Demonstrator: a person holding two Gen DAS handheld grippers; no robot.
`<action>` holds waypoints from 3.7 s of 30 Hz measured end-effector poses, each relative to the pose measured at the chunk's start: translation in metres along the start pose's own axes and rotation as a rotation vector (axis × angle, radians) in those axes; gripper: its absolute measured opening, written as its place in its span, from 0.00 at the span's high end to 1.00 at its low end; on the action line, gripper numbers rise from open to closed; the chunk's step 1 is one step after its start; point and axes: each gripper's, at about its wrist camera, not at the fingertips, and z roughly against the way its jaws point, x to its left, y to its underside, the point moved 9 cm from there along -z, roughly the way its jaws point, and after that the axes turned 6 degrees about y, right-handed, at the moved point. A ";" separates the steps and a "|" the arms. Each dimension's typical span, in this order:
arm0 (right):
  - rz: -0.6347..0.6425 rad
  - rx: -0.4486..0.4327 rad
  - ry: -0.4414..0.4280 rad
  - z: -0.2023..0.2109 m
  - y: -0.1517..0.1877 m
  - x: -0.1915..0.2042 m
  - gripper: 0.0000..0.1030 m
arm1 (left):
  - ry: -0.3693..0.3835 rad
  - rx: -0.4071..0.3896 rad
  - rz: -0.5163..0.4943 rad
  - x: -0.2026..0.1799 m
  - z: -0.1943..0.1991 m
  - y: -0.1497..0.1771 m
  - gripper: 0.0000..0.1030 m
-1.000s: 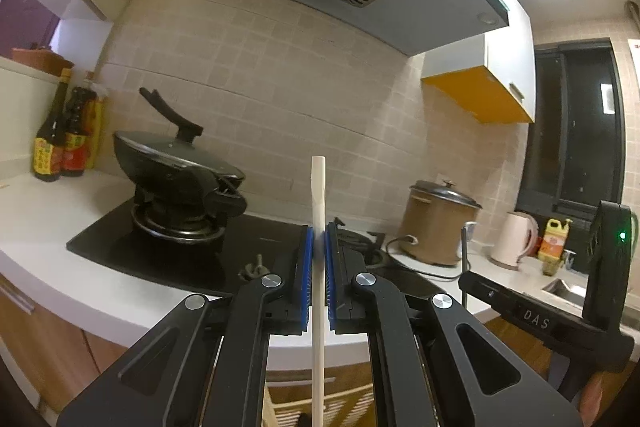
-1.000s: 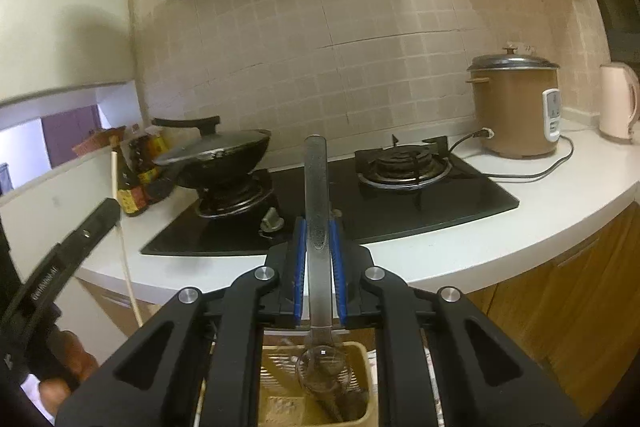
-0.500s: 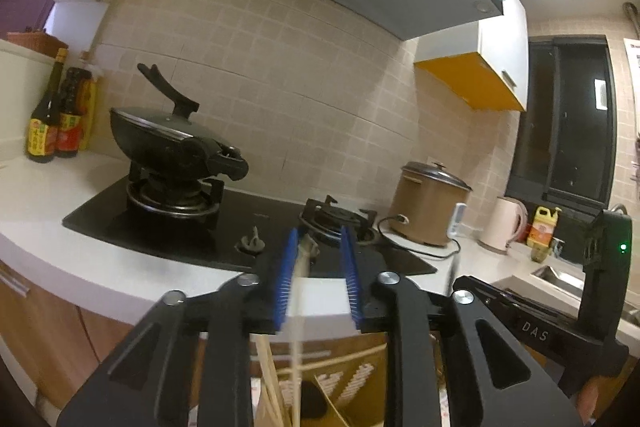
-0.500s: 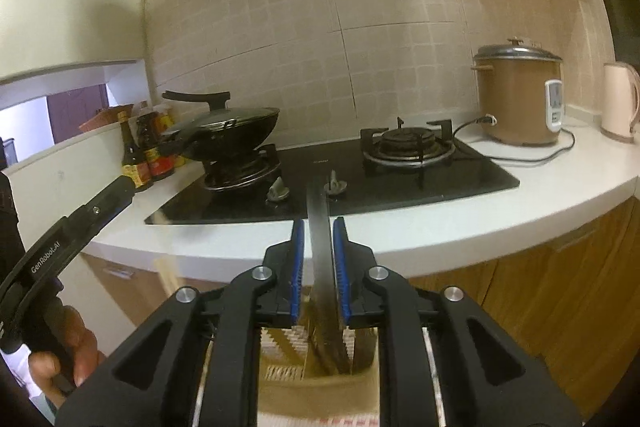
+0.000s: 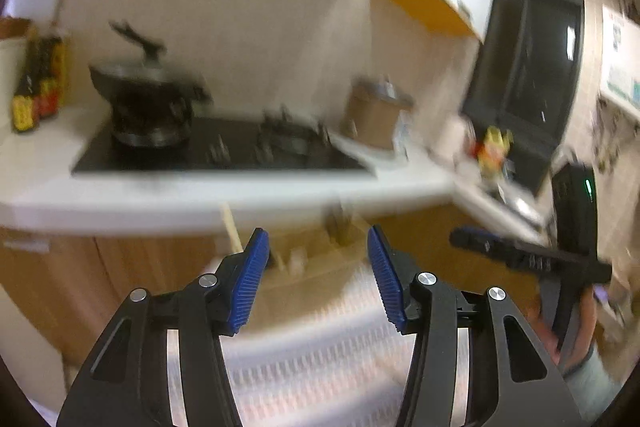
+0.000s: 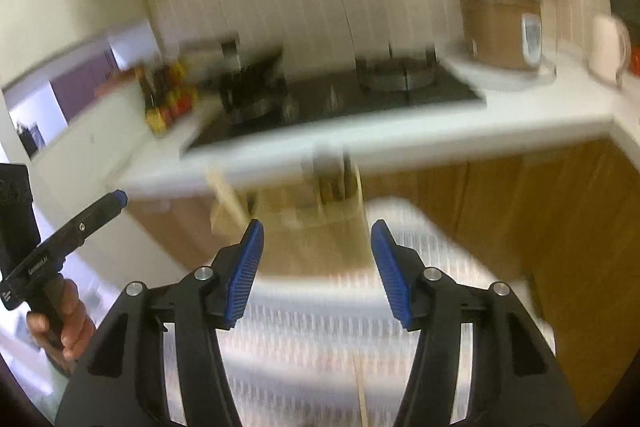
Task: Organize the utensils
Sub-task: 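Open both grippers to drop the chopstick and spoon into the basket, then grasp the black spoon with the left gripper while the right grasps the last wooden chopstick, then carry the black spoon and chopstick over the basket with both grippers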
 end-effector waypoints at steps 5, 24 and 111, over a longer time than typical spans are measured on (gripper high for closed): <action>0.039 0.251 0.060 -0.026 0.083 -0.017 0.49 | 0.077 0.325 -0.009 -0.020 -0.030 0.100 0.53; 0.134 0.568 0.088 -0.085 0.206 -0.016 0.71 | 0.138 0.847 -0.162 -0.069 -0.091 0.271 0.73; 0.070 -0.566 0.173 -0.079 -0.133 0.027 0.96 | -0.026 -0.253 0.046 0.063 -0.105 -0.048 0.95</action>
